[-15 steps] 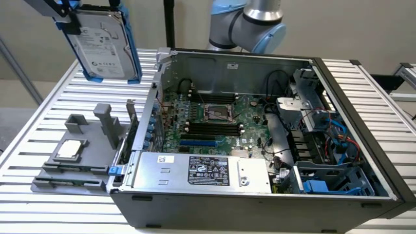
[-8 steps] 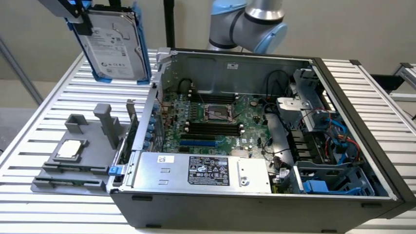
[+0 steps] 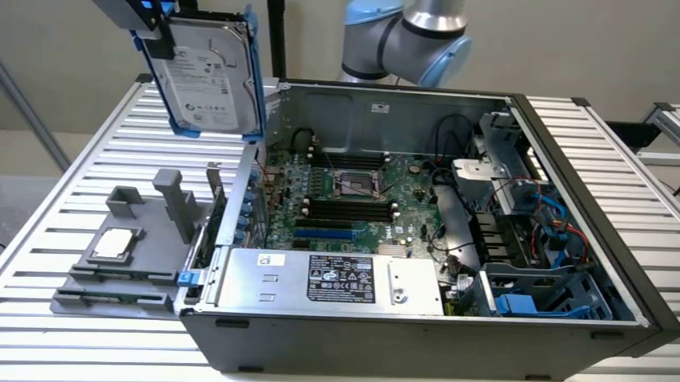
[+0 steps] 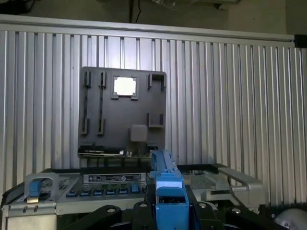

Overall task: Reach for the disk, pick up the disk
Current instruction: 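Pick up the disk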

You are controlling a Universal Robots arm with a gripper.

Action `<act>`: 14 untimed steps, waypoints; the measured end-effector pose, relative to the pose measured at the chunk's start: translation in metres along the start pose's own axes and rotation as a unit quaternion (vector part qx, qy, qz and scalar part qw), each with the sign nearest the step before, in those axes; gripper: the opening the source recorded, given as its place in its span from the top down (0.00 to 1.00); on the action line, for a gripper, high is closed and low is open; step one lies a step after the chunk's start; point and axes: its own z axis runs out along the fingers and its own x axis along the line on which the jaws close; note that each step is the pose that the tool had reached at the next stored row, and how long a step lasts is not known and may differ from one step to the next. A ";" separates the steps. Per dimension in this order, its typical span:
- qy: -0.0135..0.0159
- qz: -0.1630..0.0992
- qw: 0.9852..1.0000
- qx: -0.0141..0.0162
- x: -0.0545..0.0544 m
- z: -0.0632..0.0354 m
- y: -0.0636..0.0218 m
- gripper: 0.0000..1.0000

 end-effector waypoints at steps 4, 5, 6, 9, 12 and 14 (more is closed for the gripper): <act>0.000 0.001 1.000 -0.004 0.005 -0.0036 -0.0136 0.67; 0.000 0.001 1.000 -0.004 0.006 -0.0042 -0.0173 0.67; 0.000 0.001 1.000 -0.005 0.007 -0.0047 -0.0212 0.67; 0.000 0.001 1.000 -0.006 0.010 -0.0059 -0.0328 0.67; 0.000 0.001 1.000 -0.008 0.014 -0.0070 -0.0443 0.67; 0.000 0.002 1.000 -0.010 0.017 -0.0079 -0.0526 0.67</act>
